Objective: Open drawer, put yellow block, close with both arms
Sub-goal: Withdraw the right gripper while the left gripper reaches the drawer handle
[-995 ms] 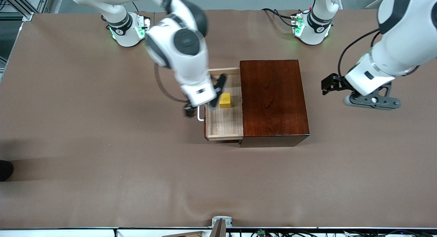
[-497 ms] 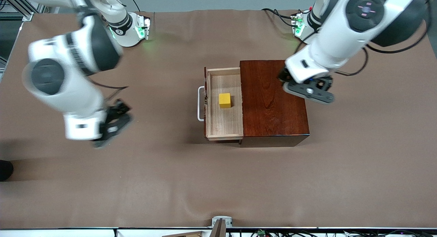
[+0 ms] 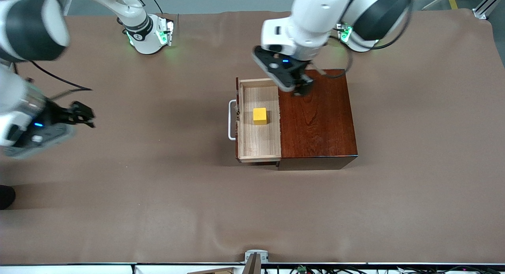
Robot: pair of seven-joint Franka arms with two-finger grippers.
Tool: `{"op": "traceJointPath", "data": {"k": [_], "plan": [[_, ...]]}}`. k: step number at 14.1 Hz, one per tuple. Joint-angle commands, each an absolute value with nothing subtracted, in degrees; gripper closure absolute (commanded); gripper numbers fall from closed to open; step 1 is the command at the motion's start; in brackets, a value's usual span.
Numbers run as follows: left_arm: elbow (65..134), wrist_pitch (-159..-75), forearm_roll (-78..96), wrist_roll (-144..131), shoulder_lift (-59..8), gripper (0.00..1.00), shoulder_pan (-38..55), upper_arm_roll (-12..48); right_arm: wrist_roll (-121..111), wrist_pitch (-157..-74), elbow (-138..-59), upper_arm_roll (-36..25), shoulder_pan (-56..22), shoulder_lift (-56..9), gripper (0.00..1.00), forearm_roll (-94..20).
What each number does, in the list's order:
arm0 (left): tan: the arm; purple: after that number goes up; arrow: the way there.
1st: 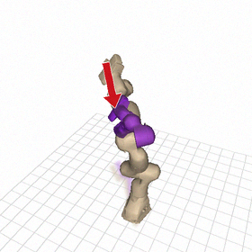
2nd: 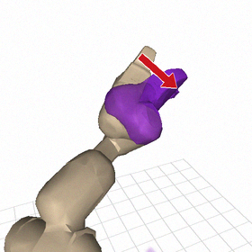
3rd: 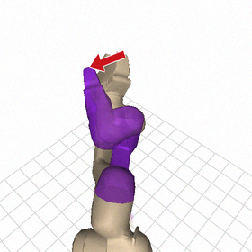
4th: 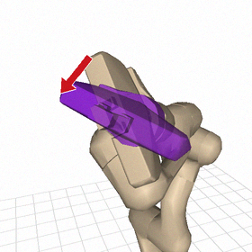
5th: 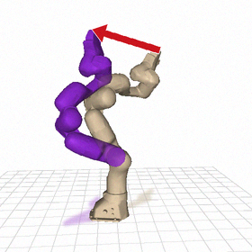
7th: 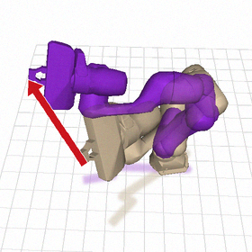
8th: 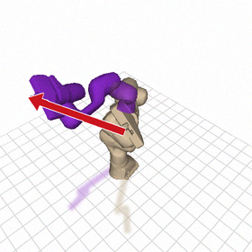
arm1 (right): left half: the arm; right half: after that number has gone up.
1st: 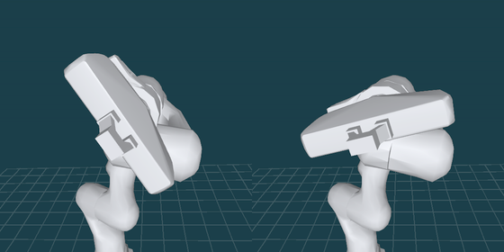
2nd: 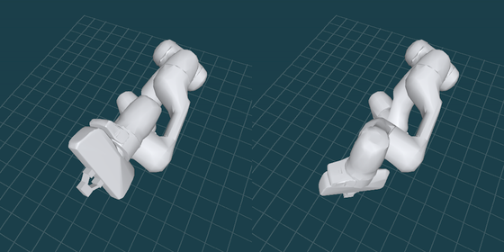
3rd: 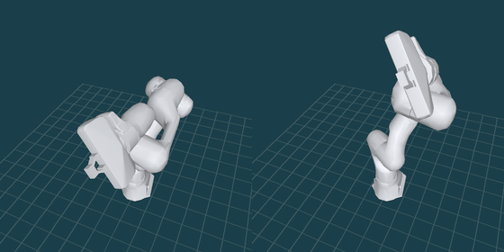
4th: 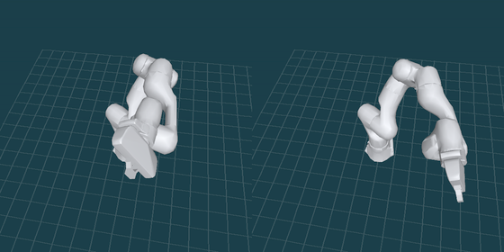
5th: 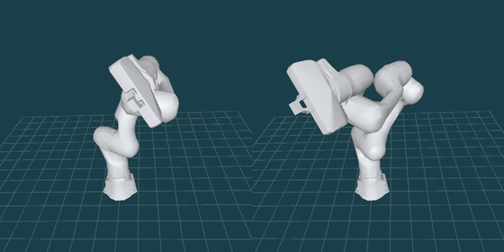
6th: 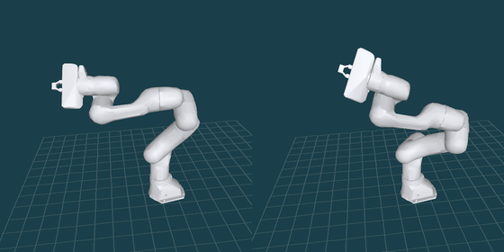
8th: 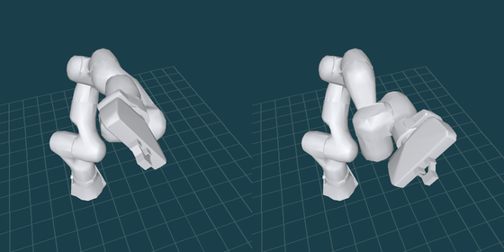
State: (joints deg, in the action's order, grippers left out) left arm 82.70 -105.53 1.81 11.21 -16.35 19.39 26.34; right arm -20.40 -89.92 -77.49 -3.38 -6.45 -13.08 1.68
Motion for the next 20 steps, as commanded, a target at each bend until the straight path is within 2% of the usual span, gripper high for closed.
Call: {"op": "traceJointPath", "data": {"k": [1, 5, 9, 11, 16, 20], "plan": [[75.86, -112.03, 2.11, 20.1, -26.34, 0.0, 23.27, 27.07, -11.73, -90.96, -86.11, -6.06, -8.09, -5.39, 0.0, 0.0], [72.87, -121.45, 0.71, 25.63, -35.66, 0.0, 31.35, 23.48, -2.2, -90.36, -89.73, -5.36, -7.74, -1.06, 0.0, 0.0], [72.16, -126.29, -0.44, 35.66, -40.33, 0.0, 39.71, 15.57, 1.04, -88.52, -92.02, -5.45, -6.59, 1.93, 0.0, -0.09], [72.16, -126.74, -0.44, 38.4, -42.18, 0.0, 40.96, 13.37, 2.11, -87.63, -91.67, -5.62, -6.42, 1.76, 0.0, -0.09], [72.42, -125.95, -2.98, 38.32, -43.68, 0.0, 40.96, 13.1, 2.02, -87.54, -90.35, -6.59, -6.24, 1.5, 0.0, 0.17], [72.33, -121.66, -4.38, 38.14, -43.24, 0.0, 41.65, 12.57, 2.11, -85.79, -89.74, -6.59, -4.84, 1.41, 0.0, -0.08]]}}
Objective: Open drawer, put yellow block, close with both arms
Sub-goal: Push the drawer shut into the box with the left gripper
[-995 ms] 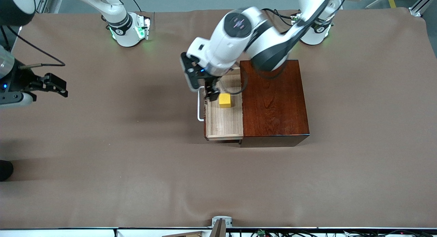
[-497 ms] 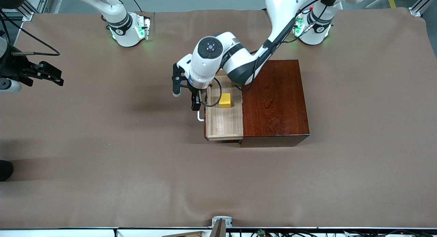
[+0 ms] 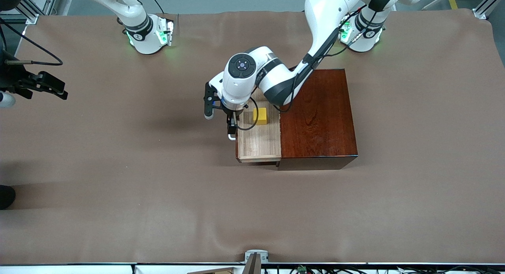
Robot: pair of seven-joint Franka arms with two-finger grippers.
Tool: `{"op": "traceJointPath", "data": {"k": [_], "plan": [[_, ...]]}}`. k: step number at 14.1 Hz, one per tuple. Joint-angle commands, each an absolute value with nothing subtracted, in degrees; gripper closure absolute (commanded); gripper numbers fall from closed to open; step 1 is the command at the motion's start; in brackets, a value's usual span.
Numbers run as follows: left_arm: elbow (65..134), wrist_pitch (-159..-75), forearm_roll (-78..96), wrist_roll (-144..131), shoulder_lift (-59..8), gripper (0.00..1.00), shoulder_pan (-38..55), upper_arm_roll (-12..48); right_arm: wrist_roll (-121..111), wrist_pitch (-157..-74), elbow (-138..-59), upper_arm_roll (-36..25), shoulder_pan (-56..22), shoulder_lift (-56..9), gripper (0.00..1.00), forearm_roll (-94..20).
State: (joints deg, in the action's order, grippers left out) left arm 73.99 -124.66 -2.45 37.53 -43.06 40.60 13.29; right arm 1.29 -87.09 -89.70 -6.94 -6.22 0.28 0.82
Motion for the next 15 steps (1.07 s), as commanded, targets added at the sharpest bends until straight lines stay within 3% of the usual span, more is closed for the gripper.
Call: {"op": "traceJointPath", "data": {"k": [1, 3, 7, 15], "plan": [[72.33, -120.16, -5.53, 37.97, -43.16, 0.0, 41.66, 12.57, 1.94, -85.69, -89.74, -6.5, -3.35, 0.97, 0.0, -1.13], [72.25, -117.0, -6.5, 37.62, -42.98, 0.0, 41.57, 12.39, 1.67, -85.17, -89.82, -6.59, -0.63, 0.09, 0.0, -7.27], [72.25, -110.24, -9.21, 37.62, -41.31, 0.0, 43.68, 7.66, 1.05, -85.42, -89.56, -6.15, -0.09, 0.18, 0.0, -3.96], [72.33, -97.04, -19.15, 37.71, -39.11, 0.0, 43.59, 6.34, 1.67, -91.67, -90.09, -6.33, 0.88, -0.18, 0.0, -3.69]]}}
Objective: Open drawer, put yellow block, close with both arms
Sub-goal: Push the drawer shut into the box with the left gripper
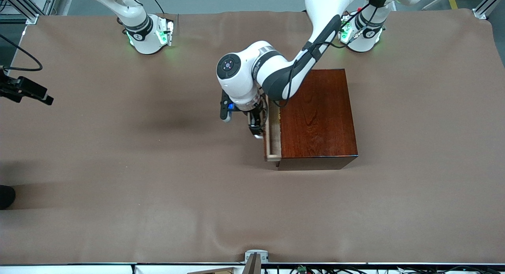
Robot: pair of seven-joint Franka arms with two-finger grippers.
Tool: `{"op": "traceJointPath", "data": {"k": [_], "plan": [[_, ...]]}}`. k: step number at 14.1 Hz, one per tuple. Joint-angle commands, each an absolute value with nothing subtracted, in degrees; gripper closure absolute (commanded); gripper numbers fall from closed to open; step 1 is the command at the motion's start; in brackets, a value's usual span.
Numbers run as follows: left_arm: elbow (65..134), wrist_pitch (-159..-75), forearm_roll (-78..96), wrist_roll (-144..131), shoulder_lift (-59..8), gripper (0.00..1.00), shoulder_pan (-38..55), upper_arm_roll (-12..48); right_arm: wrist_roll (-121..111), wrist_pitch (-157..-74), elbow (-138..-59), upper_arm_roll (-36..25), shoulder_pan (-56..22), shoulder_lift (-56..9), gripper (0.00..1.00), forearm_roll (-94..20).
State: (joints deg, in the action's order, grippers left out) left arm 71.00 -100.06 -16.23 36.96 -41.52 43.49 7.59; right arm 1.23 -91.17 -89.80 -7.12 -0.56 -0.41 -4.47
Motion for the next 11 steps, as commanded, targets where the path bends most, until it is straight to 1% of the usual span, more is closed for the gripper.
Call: {"op": "traceJointPath", "data": {"k": [1, 3, 11], "plan": [[72.33, -95.81, -19.86, 37.71, -38.85, 0.0, 43.68, 5.81, 1.67, -91.5, -90.09, -6.33, 0.97, -0.44, 0.0, -3.69], [72.51, -94.31, -20.21, 37.62, -38.85, 0.0, 43.51, 5.71, 1.67, -91.23, -90.17, -6.33, 0.62, -0.88, 0.0, -2.99], [72.95, -93.08, -23.91, 36.57, -39.73, 0.0, 43.94, 5.1, 1.67, -92.37, -89.83, -6.42, 1.58, -3.51, 0.0, -2.29]]}}
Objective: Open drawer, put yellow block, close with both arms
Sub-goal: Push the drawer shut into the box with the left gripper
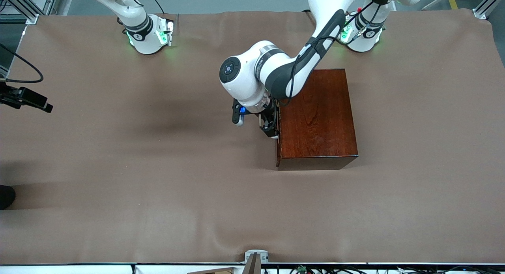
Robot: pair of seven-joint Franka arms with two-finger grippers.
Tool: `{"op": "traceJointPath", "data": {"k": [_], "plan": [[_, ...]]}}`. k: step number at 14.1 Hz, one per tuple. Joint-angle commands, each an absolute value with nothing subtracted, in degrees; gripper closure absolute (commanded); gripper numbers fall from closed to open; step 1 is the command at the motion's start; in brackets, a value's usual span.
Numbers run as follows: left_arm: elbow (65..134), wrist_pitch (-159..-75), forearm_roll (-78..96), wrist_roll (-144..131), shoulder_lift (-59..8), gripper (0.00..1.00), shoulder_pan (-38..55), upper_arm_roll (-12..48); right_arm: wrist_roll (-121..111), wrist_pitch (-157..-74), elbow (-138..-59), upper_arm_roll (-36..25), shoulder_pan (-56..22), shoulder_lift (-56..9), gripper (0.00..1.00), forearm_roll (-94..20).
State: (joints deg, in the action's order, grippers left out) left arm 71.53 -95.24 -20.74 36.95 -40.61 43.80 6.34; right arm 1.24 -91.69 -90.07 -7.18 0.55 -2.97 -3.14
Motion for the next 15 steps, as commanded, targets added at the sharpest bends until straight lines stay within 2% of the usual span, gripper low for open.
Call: {"op": "traceJointPath", "data": {"k": [1, 3, 5, 8, 12, 15], "plan": [[72.6, -93.51, -23.65, 32.91, -39.38, 0.0, 44.03, 5.36, 1.67, -93.68, -89.82, -6.33, 1.32, -4.12, 0.0, -2.2], [71.9, -97.45, -23.12, 19.59, -38.33, 0.0, 44.21, 7.46, 1.67, -94.22, -89.82, -6.33, 0.79, -4.66, 0.0, -1.23], [71.89, -98.87, -22.77, 3.24, -34.21, 0.0, 43.69, 9.66, 1.67, -93.78, -89.91, -6.33, 1.14, -4.66, 0.0, -1.23], [72.24, -98.88, -15.23, -20.31, -27.8, 0.0, 42.28, 8.71, 1.67, -93.34, -89.82, -6.33, 1.23, -4.48, 0.0, -1.23], [73.21, -95.81, -8.28, -36.11, -20.06, 0.0, 31.32, 8.61, 1.67, -91.5, -89.91, -6.42, 1.49, -4.22, 0.0, -1.23], [73.3, -88.18, -4.93, -34.29, -15.83, 0.0, 21.21, 9.14, 1.84, -91.05, -89.74, -6.24, 0.97, -4.04, 0.0, -1.49]]}}
